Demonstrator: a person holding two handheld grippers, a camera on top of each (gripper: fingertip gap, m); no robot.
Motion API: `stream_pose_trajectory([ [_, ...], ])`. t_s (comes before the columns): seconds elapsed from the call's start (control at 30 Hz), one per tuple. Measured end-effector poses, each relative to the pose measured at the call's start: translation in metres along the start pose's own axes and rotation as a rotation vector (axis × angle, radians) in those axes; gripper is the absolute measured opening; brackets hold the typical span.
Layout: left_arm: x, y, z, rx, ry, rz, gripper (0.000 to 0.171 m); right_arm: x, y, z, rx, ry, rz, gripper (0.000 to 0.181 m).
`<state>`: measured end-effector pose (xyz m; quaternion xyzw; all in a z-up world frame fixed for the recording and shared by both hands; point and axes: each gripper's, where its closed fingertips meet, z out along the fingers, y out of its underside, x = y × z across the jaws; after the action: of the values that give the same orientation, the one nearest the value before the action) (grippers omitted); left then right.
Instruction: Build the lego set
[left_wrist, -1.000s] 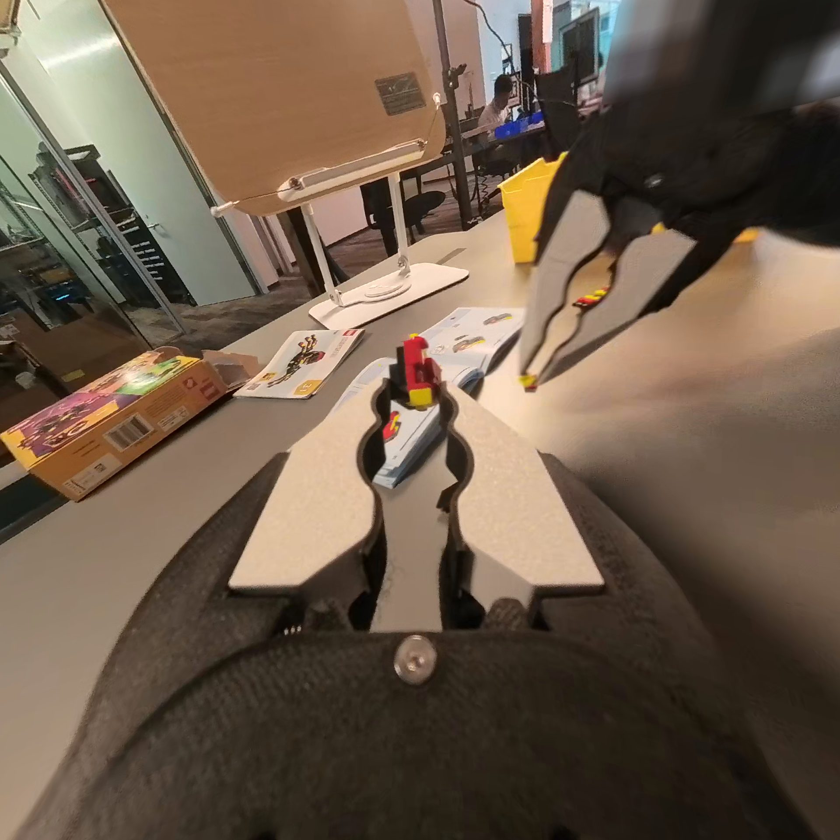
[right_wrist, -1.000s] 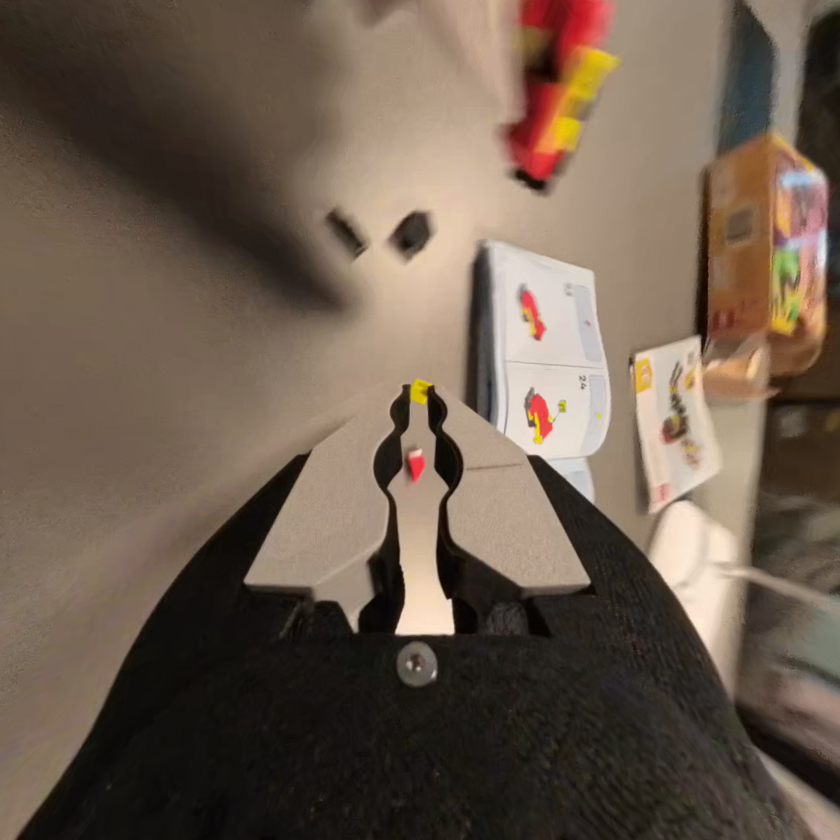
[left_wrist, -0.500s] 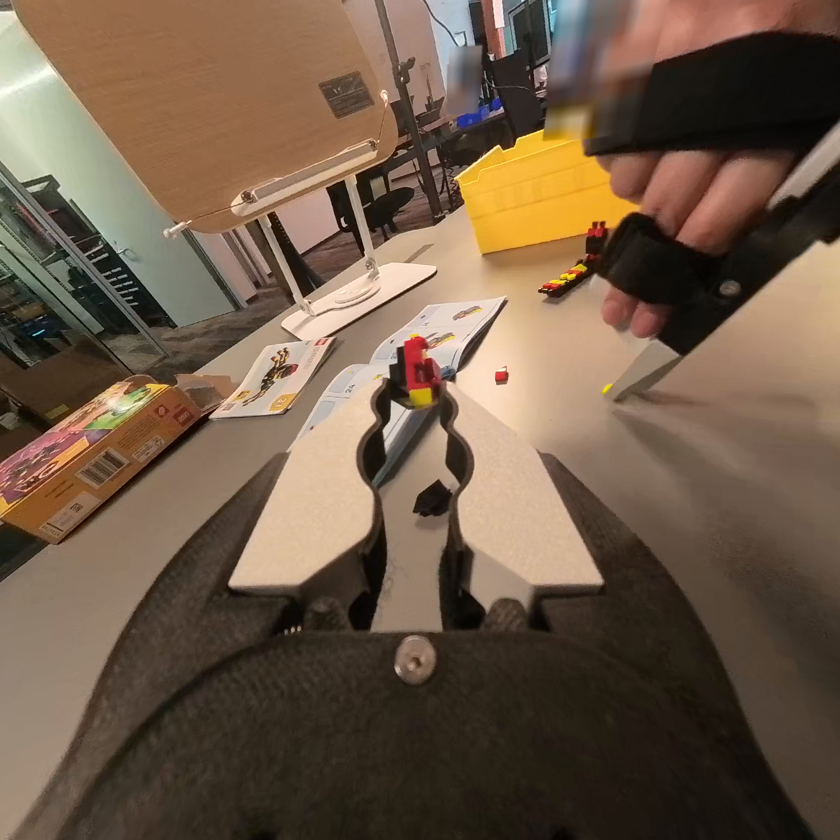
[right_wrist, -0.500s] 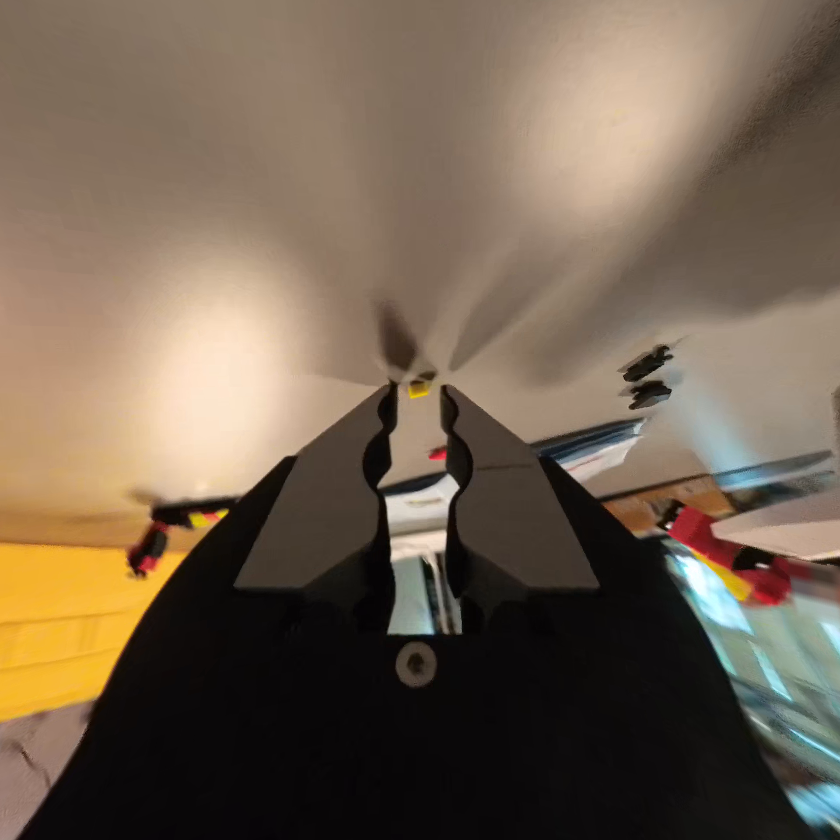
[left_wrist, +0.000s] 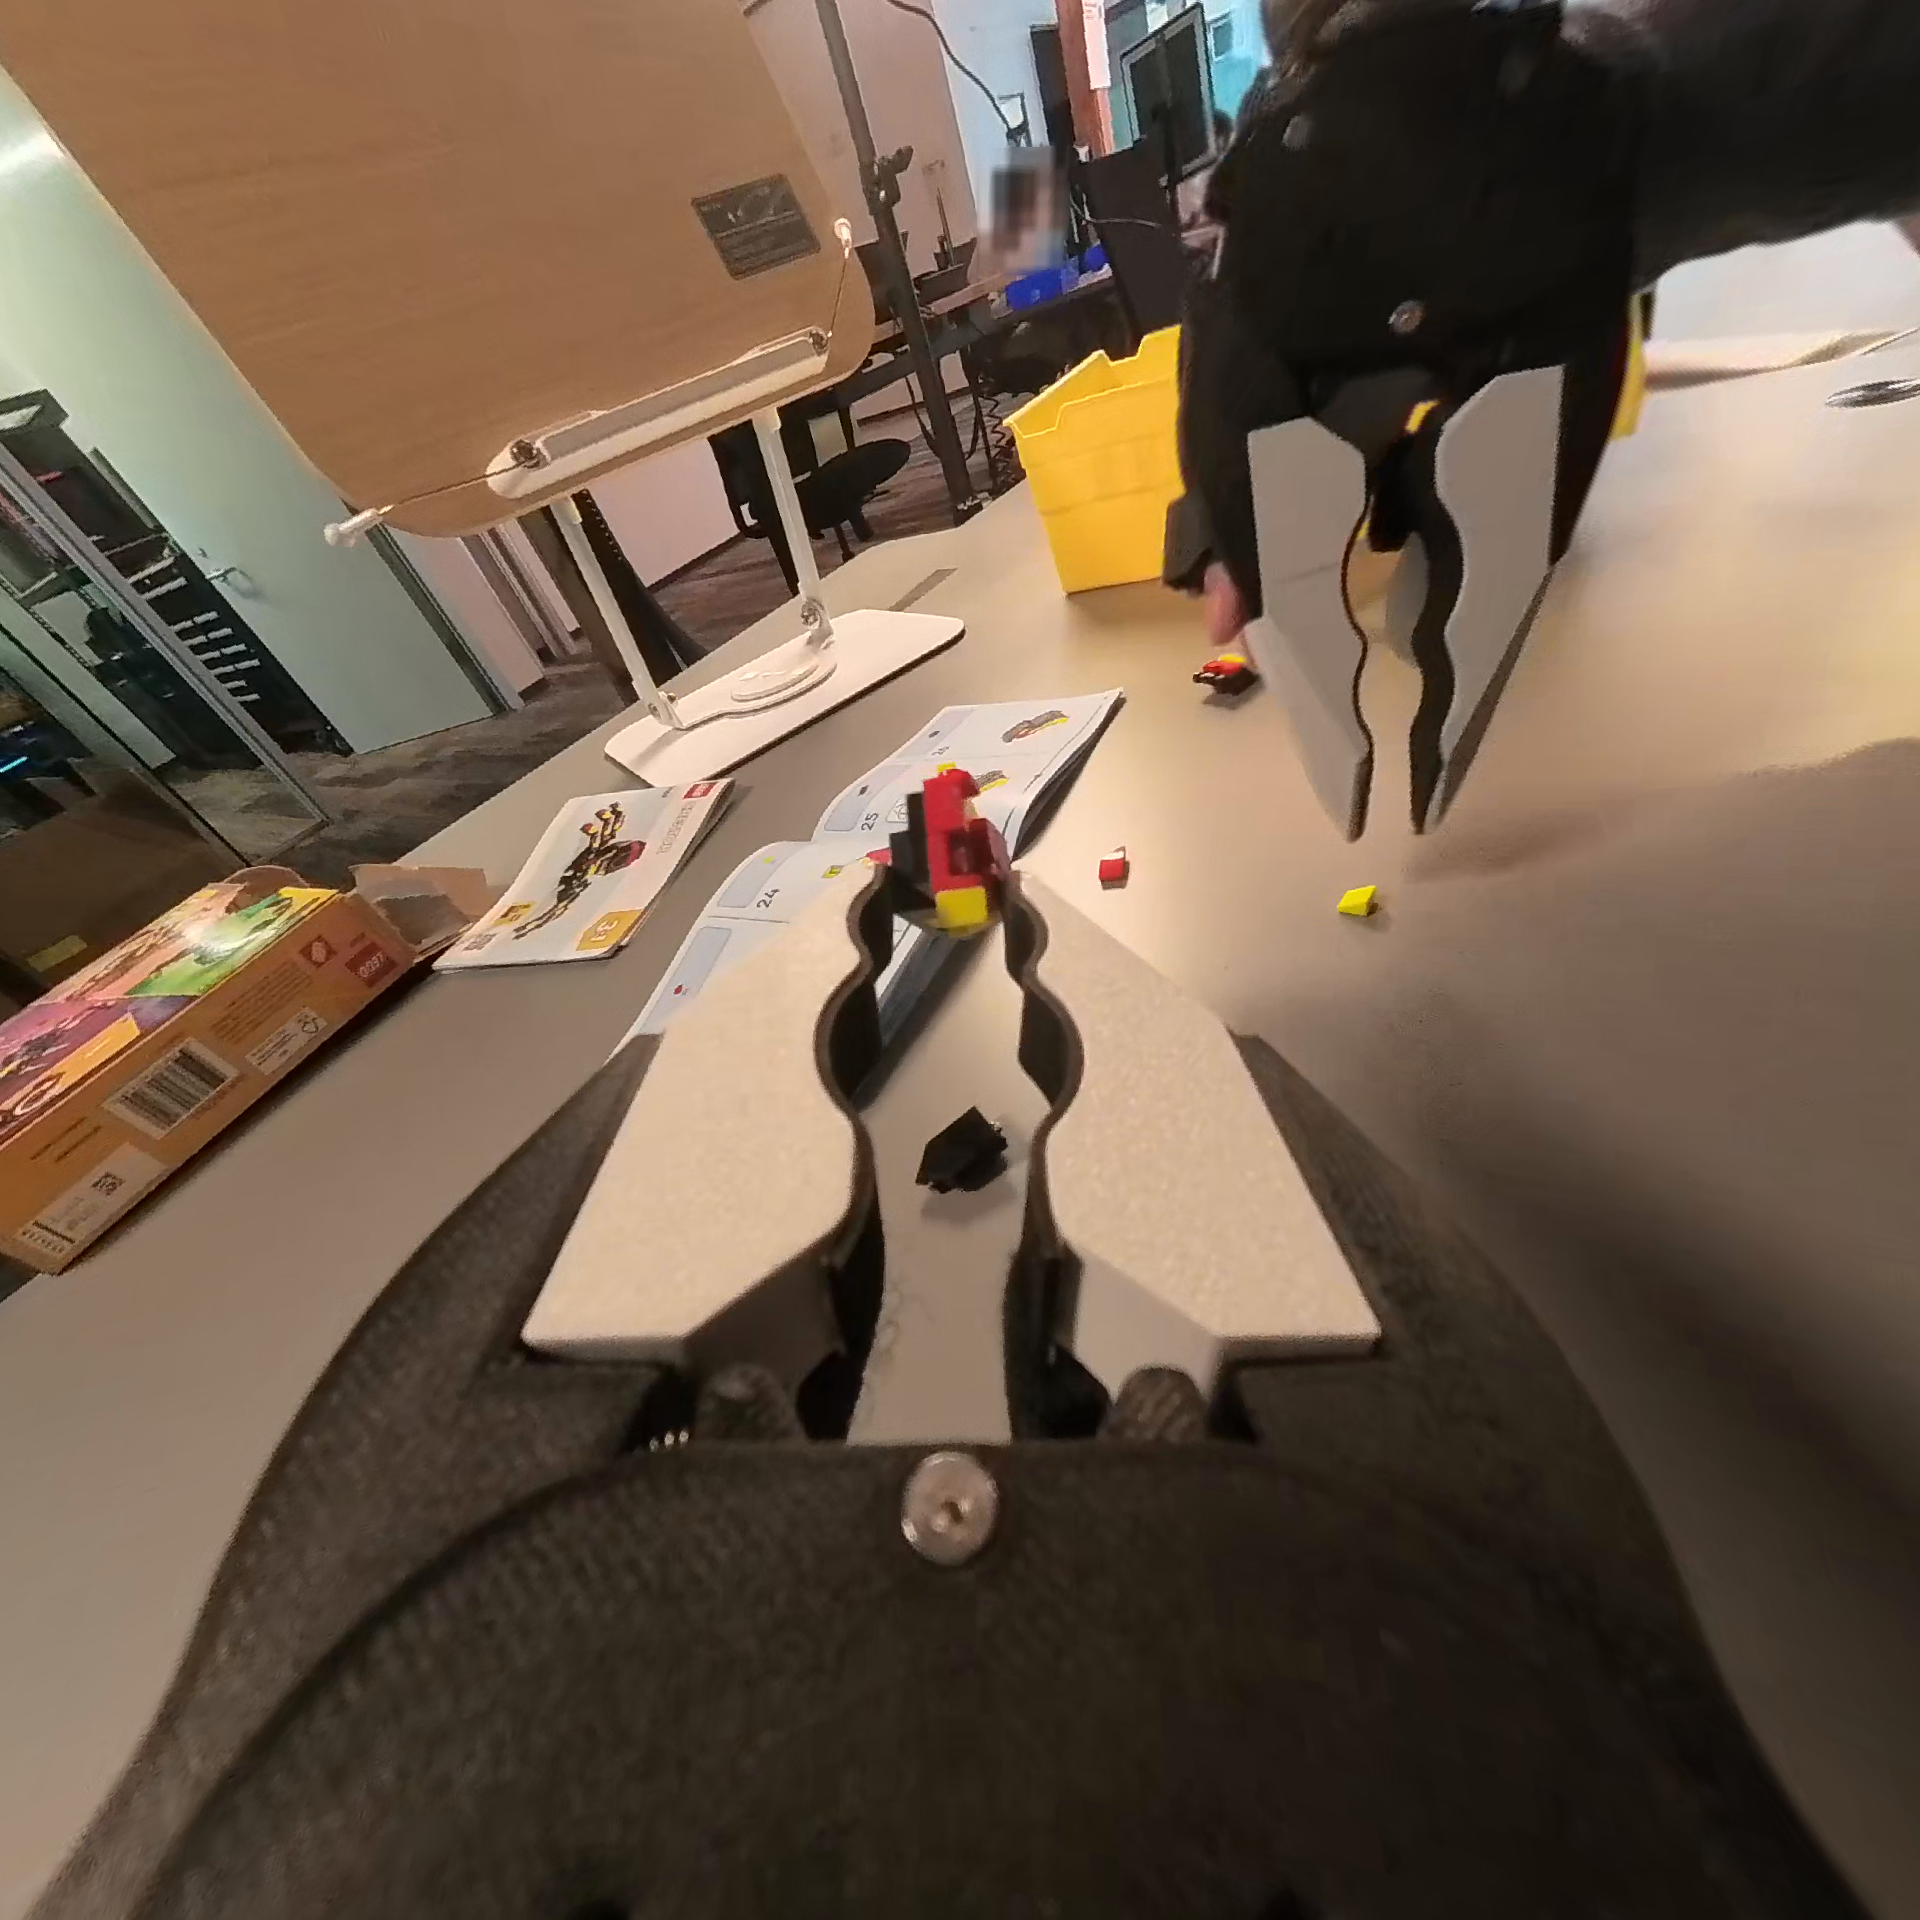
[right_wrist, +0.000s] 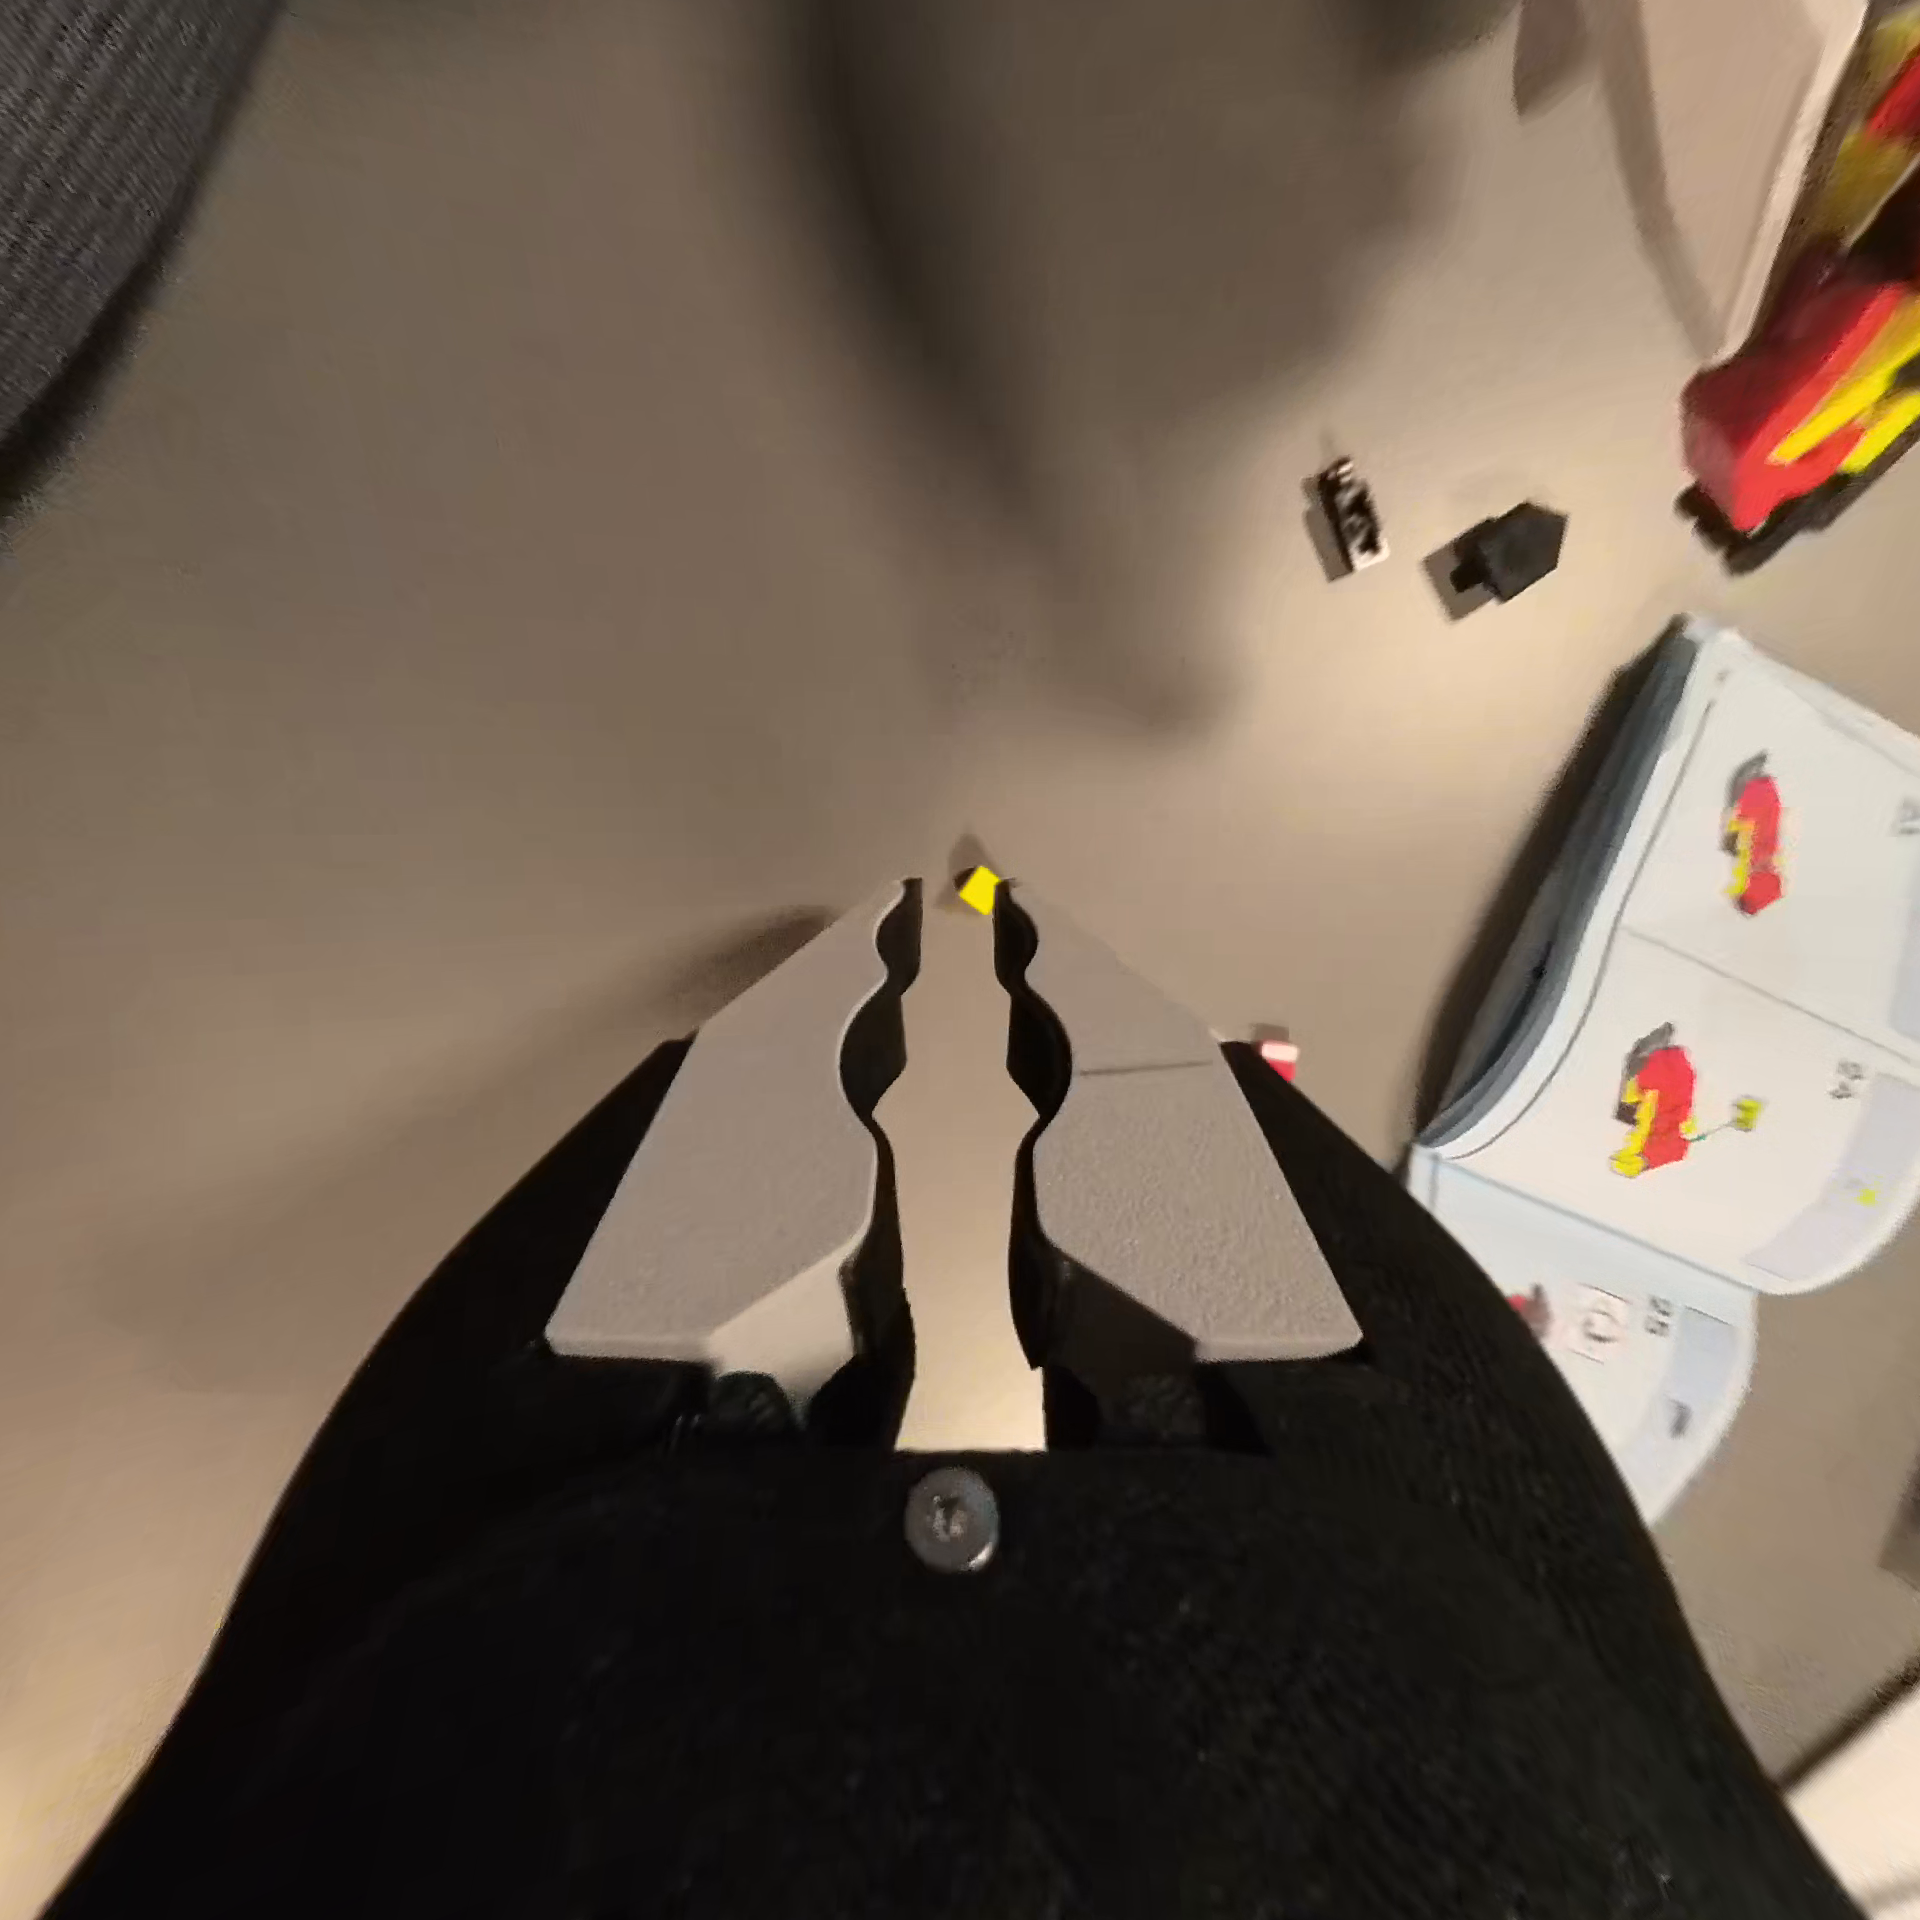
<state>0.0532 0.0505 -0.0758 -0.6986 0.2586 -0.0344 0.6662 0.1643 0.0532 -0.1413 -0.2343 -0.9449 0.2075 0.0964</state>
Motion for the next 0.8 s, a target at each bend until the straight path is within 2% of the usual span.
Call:
stream_pose_trajectory([
  [0.17, 0.001, 0.000, 0.000, -0.002, 0.005, 0.004, 0.020, 0.002, 0.005, 0.009, 0.034, -0.028, 0.034, 0.014],
  [0.27, 0.002, 0.000, 0.000, -0.002, 0.009, 0.006, 0.020, -0.004, 0.001, 0.014, 0.081, -0.097, 0.048, 0.019],
  [0.37, 0.003, 0.000, 0.001, -0.002, 0.012, 0.008, 0.020, -0.002, 0.007, 0.019, 0.049, -0.092, 0.042, 0.023],
  [0.5, 0.003, 0.000, 0.001, -0.002, 0.016, 0.008, 0.020, -0.009, 0.014, 0.014, 0.025, -0.135, 0.085, 0.014],
  [0.63, 0.004, 0.000, 0.001, -0.003, 0.020, 0.007, 0.020, -0.005, 0.006, 0.010, 0.097, -0.075, 0.068, 0.013],
  [0.8, 0.004, 0.000, 0.001, -0.004, 0.021, 0.007, 0.020, -0.004, -0.001, 0.013, 0.121, -0.039, -0.017, 0.023],
])
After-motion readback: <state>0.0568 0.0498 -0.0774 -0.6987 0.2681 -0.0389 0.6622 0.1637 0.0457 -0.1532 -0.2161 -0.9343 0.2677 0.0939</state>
